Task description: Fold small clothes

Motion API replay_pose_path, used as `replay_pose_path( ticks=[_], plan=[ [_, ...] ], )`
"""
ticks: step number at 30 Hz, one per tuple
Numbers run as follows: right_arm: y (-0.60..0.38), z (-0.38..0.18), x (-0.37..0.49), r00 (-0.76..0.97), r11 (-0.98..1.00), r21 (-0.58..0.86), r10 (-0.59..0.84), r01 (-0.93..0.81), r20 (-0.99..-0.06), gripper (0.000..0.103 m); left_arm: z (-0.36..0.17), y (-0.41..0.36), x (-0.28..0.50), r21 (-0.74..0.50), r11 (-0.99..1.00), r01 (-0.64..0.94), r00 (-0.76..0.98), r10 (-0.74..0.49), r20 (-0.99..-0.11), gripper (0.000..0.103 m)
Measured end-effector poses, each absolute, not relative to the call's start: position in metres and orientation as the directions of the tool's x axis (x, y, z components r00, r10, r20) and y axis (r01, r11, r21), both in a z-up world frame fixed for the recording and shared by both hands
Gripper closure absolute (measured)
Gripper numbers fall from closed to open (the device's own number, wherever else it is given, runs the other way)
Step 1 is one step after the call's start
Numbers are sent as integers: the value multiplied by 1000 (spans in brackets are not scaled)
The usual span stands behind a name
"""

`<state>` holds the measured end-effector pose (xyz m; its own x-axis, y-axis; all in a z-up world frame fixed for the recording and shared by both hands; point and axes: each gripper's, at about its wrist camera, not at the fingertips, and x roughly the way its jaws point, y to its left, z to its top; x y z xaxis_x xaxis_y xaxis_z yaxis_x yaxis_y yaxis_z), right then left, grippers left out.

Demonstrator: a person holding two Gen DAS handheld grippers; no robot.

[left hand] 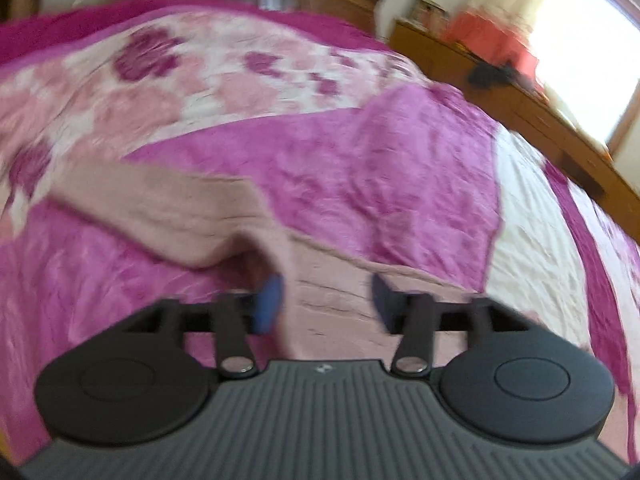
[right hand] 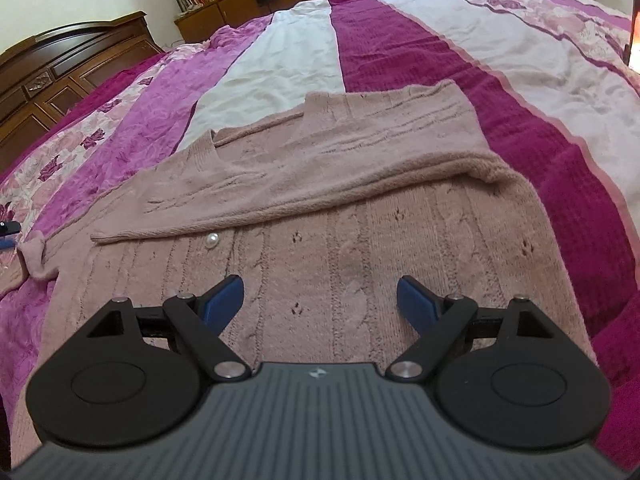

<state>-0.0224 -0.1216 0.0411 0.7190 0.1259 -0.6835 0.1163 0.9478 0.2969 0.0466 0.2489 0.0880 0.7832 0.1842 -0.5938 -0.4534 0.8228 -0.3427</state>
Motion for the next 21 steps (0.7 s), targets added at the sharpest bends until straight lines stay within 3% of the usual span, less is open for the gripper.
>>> replay_pose_path(
  ticks=[9,21],
  plan=[
    [-121,33,-14,704,951,282,111,130,-701,14,47,318,53,-521,605,-602,755,220,-617,41],
    [-115,29,-4,688,963,234,79,134,-721,14,23,351,93,-648,498,-576,804,204,-558,42]
  ],
)
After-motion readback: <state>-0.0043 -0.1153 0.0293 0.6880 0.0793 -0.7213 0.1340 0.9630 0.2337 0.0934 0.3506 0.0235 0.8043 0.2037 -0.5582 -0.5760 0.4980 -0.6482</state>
